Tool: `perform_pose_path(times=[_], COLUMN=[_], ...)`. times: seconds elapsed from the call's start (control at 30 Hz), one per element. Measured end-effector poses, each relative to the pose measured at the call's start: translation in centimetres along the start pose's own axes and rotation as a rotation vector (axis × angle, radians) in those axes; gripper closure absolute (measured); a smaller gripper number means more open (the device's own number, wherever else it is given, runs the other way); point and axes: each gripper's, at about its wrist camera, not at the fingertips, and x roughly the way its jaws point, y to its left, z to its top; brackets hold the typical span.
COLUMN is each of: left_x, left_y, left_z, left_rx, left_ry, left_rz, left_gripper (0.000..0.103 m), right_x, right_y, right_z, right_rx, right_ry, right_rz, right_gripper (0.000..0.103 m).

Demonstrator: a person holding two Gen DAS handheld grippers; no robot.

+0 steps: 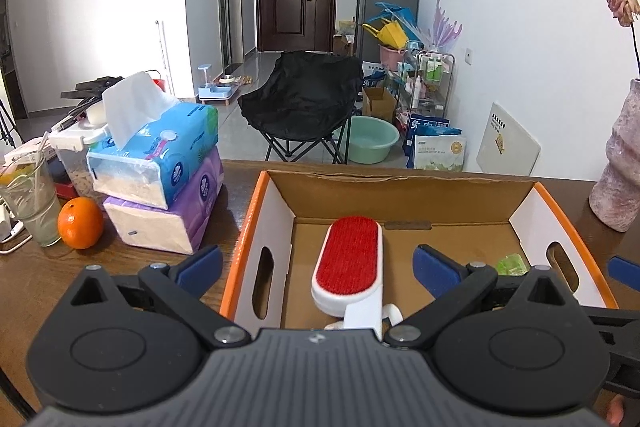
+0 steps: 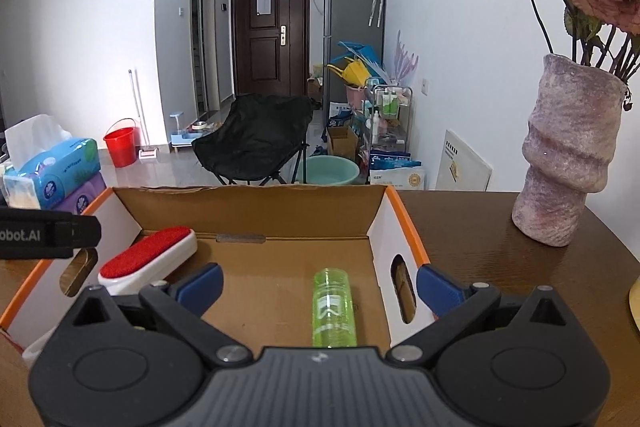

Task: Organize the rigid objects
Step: 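Release the lint brush and plug adapter into the box with both grippers, then move both grippers back to the caps and tape roll on the table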

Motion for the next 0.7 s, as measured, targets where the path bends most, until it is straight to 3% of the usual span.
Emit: perform_pose_path(times=[0.7], left_x=[-6.5], left_y=[-0.5], left_z=[-3.0], left_rx=[0.038], left_ry=[-0.023], left_rz=[-0.030], left_gripper=[0.000], right_x=[-7.0], right_y=[-1.9], right_z=[-1.7], right_rx=[-0.021], right_ry=[-0.051], right_rz=[-0.030], right_gripper=[0.000])
